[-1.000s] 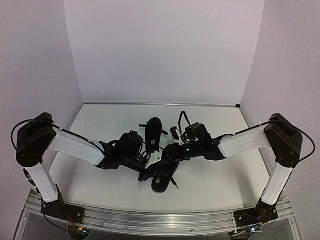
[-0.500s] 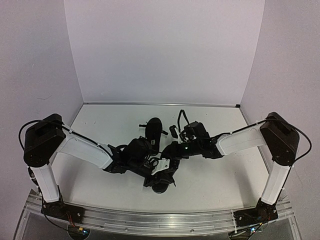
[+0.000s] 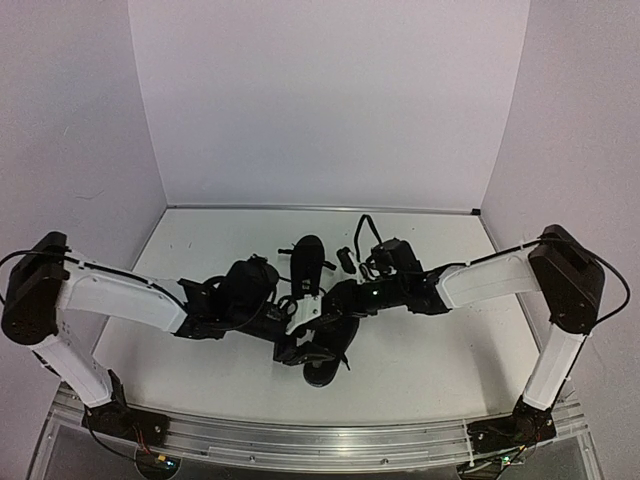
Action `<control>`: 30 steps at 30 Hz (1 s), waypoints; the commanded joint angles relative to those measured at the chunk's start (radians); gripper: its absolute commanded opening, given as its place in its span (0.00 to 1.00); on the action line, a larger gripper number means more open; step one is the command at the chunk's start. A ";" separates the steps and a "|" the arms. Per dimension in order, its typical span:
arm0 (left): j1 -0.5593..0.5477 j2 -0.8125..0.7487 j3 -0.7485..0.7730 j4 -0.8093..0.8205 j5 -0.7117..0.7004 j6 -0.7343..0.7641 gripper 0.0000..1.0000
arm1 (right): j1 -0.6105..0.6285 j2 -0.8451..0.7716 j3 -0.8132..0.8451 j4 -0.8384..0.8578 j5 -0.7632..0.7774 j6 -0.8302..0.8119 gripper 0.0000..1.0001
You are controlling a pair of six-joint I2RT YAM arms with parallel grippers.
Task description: Tie the shoes
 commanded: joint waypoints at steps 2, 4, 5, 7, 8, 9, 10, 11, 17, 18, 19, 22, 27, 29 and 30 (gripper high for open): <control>0.049 -0.191 -0.060 -0.111 -0.114 -0.049 0.61 | -0.014 -0.130 0.009 -0.028 -0.001 -0.008 0.51; 0.079 -0.214 -0.092 -0.142 -0.132 -0.061 0.61 | -0.023 -0.162 0.012 -0.054 0.004 -0.018 0.55; 0.094 -0.221 -0.107 -0.150 -0.129 -0.067 0.60 | -0.027 -0.174 0.014 -0.067 0.007 -0.024 0.58; 0.109 -0.225 -0.122 -0.181 -0.116 -0.061 0.60 | -0.035 -0.193 0.019 -0.096 0.005 -0.035 0.61; 0.112 -0.220 -0.123 -0.197 -0.113 -0.048 0.59 | -0.037 -0.202 0.019 -0.114 0.005 -0.038 0.61; 0.113 -0.209 -0.123 -0.225 -0.111 -0.032 0.59 | -0.039 -0.211 0.014 -0.129 0.004 -0.040 0.62; 0.113 -0.192 -0.120 -0.250 -0.109 -0.021 0.58 | -0.041 -0.222 0.005 -0.139 0.000 -0.041 0.62; 0.113 -0.173 -0.113 -0.271 -0.108 -0.012 0.58 | -0.042 -0.232 -0.006 -0.145 -0.007 -0.042 0.62; 0.108 -0.038 -0.079 -0.253 -0.050 0.014 0.52 | -0.042 -0.311 -0.116 -0.170 -0.051 -0.008 0.61; 0.106 -0.011 -0.074 -0.234 -0.038 0.015 0.51 | -0.042 -0.326 -0.136 -0.173 -0.057 0.000 0.60; 0.100 0.012 -0.065 -0.214 -0.026 0.018 0.49 | -0.043 -0.344 -0.154 -0.176 -0.059 0.005 0.60; 0.082 0.095 -0.037 -0.146 0.006 0.025 0.44 | -0.043 -0.398 -0.189 -0.195 -0.059 0.011 0.58; 0.056 0.188 0.005 -0.021 0.082 0.010 0.34 | -0.043 -0.440 -0.201 -0.244 -0.056 0.000 0.52; 0.046 0.208 0.012 0.026 0.101 0.001 0.31 | -0.044 -0.455 -0.199 -0.263 -0.043 -0.007 0.50; 0.040 0.216 0.016 0.046 0.107 -0.004 0.30 | -0.045 -0.464 -0.199 -0.274 -0.036 -0.011 0.50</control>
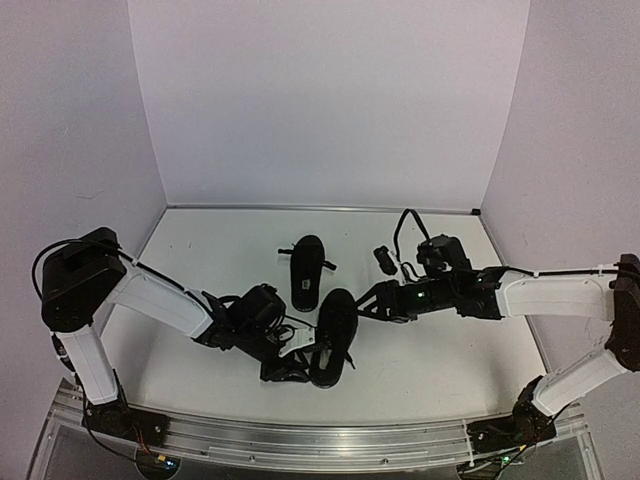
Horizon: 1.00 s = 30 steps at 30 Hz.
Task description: Tie the shoes
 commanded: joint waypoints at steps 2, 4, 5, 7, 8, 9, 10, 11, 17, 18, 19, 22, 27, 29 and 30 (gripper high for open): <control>-0.030 0.047 0.077 0.204 0.096 -0.017 0.29 | -0.011 -0.062 0.004 -0.071 0.025 -0.027 0.50; -0.038 0.081 0.102 0.234 0.115 -0.019 0.29 | -0.026 -0.069 0.006 -0.079 0.032 -0.036 0.50; -0.042 0.098 0.115 0.242 0.122 -0.019 0.29 | -0.033 -0.070 0.008 -0.099 0.032 -0.041 0.50; -0.046 0.121 0.131 0.263 0.138 -0.024 0.29 | -0.045 -0.067 0.016 -0.125 0.035 -0.056 0.49; -0.046 0.122 0.126 0.287 0.148 -0.030 0.30 | -0.049 -0.065 0.022 -0.140 0.043 -0.068 0.49; -0.047 0.118 0.117 0.306 0.159 -0.035 0.31 | -0.051 -0.061 0.030 -0.154 0.050 -0.083 0.49; -0.046 0.105 0.105 0.316 0.172 -0.037 0.34 | -0.053 -0.056 0.040 -0.168 0.057 -0.100 0.49; -0.044 0.091 0.093 0.318 0.175 -0.037 0.36 | -0.055 -0.048 0.052 -0.184 0.063 -0.118 0.48; 0.030 -0.058 0.005 0.254 0.206 -0.053 0.42 | -0.054 0.026 0.153 -0.292 0.043 -0.274 0.41; 0.049 -0.086 -0.011 0.244 0.203 -0.056 0.42 | -0.054 0.029 0.162 -0.297 0.030 -0.289 0.41; 0.063 -0.118 -0.021 0.231 0.197 -0.057 0.43 | -0.054 0.032 0.170 -0.302 0.018 -0.300 0.41; 0.118 -0.195 -0.057 0.201 0.156 -0.058 0.43 | -0.055 0.048 0.189 -0.325 -0.004 -0.342 0.39; 0.150 -0.263 -0.059 0.158 0.065 -0.031 0.42 | -0.053 0.118 0.221 -0.363 -0.047 -0.396 0.32; 0.152 -0.263 -0.052 0.155 0.046 -0.030 0.42 | -0.046 0.152 0.232 -0.382 -0.060 -0.418 0.31; 0.153 -0.260 -0.049 0.155 0.040 -0.031 0.42 | -0.041 0.165 0.239 -0.391 -0.064 -0.428 0.31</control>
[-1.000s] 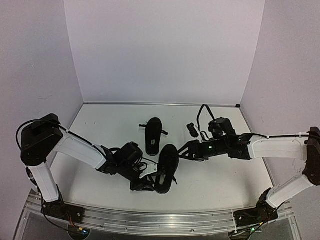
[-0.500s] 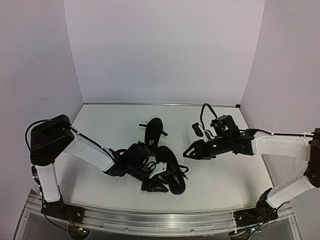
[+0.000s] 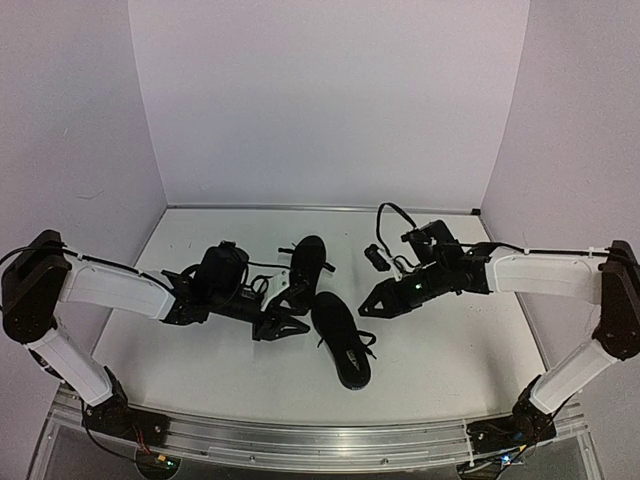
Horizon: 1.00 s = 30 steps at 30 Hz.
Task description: Tie the shoes
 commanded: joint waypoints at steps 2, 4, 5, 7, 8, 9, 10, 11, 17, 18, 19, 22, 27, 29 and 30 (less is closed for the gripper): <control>0.002 -0.012 0.010 -0.032 -0.068 0.015 0.43 | 0.025 0.080 0.060 -0.081 -0.046 -0.096 0.31; 0.002 -0.004 0.013 -0.028 -0.080 0.015 0.43 | 0.036 0.091 0.065 -0.092 -0.047 -0.105 0.32; 0.002 0.000 0.014 -0.028 -0.086 0.017 0.43 | 0.042 0.094 0.067 -0.095 -0.047 -0.108 0.32; 0.002 0.010 0.020 -0.033 -0.093 0.021 0.43 | 0.051 0.099 0.071 -0.101 -0.048 -0.112 0.32; 0.003 0.014 0.023 -0.037 -0.094 0.024 0.43 | 0.056 0.100 0.072 -0.103 -0.049 -0.115 0.32; 0.004 0.019 0.029 -0.041 -0.096 0.028 0.43 | 0.060 0.102 0.074 -0.105 -0.050 -0.118 0.32; 0.004 0.021 0.031 -0.043 -0.096 0.030 0.43 | 0.066 0.106 0.076 -0.107 -0.050 -0.120 0.32; 0.004 0.024 0.034 -0.044 -0.097 0.033 0.43 | 0.072 0.109 0.078 -0.109 -0.050 -0.122 0.32; 0.005 0.038 0.050 -0.062 -0.103 0.049 0.43 | 0.091 0.140 0.092 -0.124 -0.014 -0.126 0.14; 0.007 0.041 0.053 -0.065 -0.105 0.051 0.43 | 0.091 0.141 0.092 -0.127 -0.008 -0.125 0.09; 0.007 0.042 0.056 -0.069 -0.106 0.053 0.43 | 0.091 0.138 0.091 -0.128 0.000 -0.123 0.06; 0.011 0.045 0.064 -0.074 -0.106 0.056 0.43 | 0.091 0.113 0.086 -0.129 0.032 -0.110 0.00; 0.020 0.055 0.076 -0.079 -0.109 0.060 0.42 | 0.091 0.048 0.065 -0.115 0.067 -0.091 0.00; 0.023 0.057 0.081 -0.081 -0.113 0.062 0.42 | 0.091 0.030 0.056 -0.107 0.070 -0.085 0.00; 0.025 0.056 0.084 -0.081 -0.113 0.064 0.42 | 0.091 0.026 0.052 -0.105 0.069 -0.084 0.00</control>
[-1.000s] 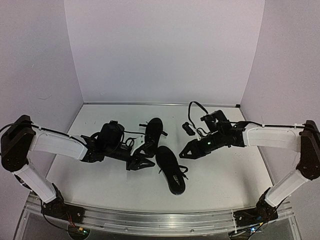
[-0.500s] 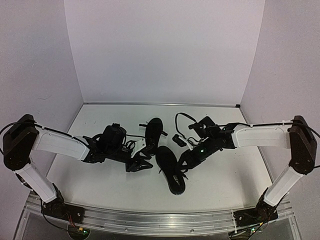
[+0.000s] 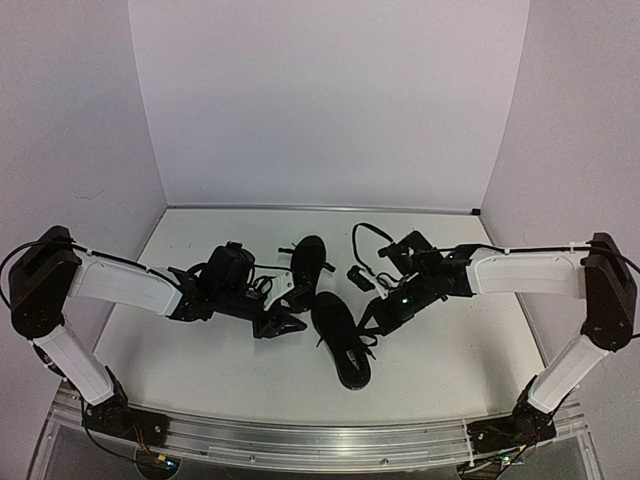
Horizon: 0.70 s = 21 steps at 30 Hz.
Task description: Tie the shoes
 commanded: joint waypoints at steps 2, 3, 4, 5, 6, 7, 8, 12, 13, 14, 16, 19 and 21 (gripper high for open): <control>0.015 0.011 0.053 -0.010 -0.007 0.019 0.41 | 0.005 -0.072 -0.016 0.024 0.028 0.014 0.00; 0.018 0.012 0.058 -0.011 -0.006 0.022 0.41 | 0.005 -0.071 -0.019 0.029 0.025 0.014 0.00; 0.021 0.013 0.065 -0.013 -0.002 0.028 0.41 | 0.005 -0.068 -0.022 0.035 0.020 0.014 0.00; 0.023 0.015 0.074 -0.016 0.001 0.032 0.41 | 0.006 -0.065 -0.024 0.041 0.016 0.015 0.00; 0.025 0.019 0.084 -0.022 0.004 0.038 0.41 | 0.006 -0.060 -0.026 0.045 0.011 0.015 0.00; 0.026 0.023 0.092 -0.030 0.008 0.045 0.41 | 0.007 -0.055 -0.028 0.049 0.006 0.014 0.00; 0.027 0.029 0.102 -0.038 0.013 0.055 0.41 | 0.009 -0.051 -0.029 0.052 0.003 0.013 0.00; 0.027 0.053 0.137 -0.060 0.028 0.083 0.40 | 0.015 -0.040 -0.037 0.057 0.003 0.011 0.00; 0.027 0.058 0.142 -0.062 0.034 0.089 0.40 | 0.017 -0.039 -0.039 0.057 0.005 0.011 0.00; 0.027 0.064 0.147 -0.064 0.038 0.095 0.39 | 0.017 -0.040 -0.043 0.056 0.007 0.012 0.00; 0.027 0.073 0.159 -0.070 0.041 0.103 0.37 | 0.018 -0.045 -0.051 0.056 0.012 0.016 0.00; 0.027 0.089 0.171 -0.073 0.047 0.112 0.37 | 0.017 -0.066 -0.063 0.056 0.030 0.026 0.00; 0.027 0.096 0.176 -0.072 0.049 0.114 0.37 | 0.018 -0.087 -0.070 0.056 0.035 0.032 0.00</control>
